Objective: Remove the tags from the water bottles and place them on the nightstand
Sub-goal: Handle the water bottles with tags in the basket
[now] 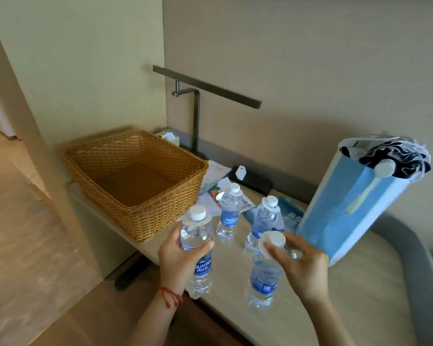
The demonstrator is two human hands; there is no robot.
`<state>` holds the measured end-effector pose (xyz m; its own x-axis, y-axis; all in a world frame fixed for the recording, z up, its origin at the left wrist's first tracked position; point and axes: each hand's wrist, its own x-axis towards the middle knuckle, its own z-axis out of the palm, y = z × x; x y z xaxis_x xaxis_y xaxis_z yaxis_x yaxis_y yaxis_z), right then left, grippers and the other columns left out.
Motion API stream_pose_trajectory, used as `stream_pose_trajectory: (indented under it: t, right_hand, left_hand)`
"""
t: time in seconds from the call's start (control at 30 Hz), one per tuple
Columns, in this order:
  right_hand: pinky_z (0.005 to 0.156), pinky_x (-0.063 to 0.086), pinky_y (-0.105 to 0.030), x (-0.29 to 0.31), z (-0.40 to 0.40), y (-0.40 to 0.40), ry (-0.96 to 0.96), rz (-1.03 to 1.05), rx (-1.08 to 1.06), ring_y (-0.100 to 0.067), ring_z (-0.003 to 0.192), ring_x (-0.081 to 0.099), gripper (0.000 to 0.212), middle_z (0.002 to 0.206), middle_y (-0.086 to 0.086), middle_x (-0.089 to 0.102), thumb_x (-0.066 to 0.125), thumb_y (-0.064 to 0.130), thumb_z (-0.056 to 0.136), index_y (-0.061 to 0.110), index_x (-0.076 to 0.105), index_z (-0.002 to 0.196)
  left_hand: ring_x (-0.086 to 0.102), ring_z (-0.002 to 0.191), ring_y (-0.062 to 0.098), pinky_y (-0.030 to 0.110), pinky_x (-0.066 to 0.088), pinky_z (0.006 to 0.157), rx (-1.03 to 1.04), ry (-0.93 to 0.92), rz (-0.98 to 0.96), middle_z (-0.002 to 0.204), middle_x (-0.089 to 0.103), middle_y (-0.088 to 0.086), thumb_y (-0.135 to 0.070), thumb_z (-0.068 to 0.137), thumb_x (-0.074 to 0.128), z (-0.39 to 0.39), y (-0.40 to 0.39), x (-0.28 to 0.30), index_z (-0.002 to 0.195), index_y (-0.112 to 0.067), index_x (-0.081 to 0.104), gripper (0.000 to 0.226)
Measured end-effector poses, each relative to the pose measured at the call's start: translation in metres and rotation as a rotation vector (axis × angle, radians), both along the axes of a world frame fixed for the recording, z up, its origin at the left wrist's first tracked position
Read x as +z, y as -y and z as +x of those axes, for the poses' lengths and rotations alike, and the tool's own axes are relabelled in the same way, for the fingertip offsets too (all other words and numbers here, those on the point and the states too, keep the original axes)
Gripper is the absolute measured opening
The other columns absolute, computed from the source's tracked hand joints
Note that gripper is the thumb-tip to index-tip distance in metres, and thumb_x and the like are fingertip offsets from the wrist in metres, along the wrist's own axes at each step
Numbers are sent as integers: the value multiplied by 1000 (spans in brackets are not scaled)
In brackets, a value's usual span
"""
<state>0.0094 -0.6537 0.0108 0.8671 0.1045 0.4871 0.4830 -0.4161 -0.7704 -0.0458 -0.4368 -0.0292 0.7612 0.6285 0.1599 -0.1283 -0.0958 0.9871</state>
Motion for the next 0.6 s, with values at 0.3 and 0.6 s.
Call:
stream_pose_trajectory:
  t: [0.3, 0.6]
  right_hand:
    - [62, 40, -1, -39, 18, -16, -131, 103, -163, 9, 68, 59, 19, 61, 21, 66, 82, 14, 64, 24, 72, 75]
    - [63, 38, 2, -54, 26, -28, -205, 118, -185, 16, 72, 58, 26, 65, 24, 67, 83, 15, 62, 32, 69, 75]
  left_hand:
    - [64, 94, 14, 18, 47, 72, 28, -17, 52, 105, 67, 1, -8, 52, 87, 47, -19, -34, 105, -20, 61, 61]
    - [65, 96, 20, 31, 53, 79, 46, -59, 43, 108, 67, 6, -7, 50, 88, 69, -25, -66, 110, -14, 59, 67]
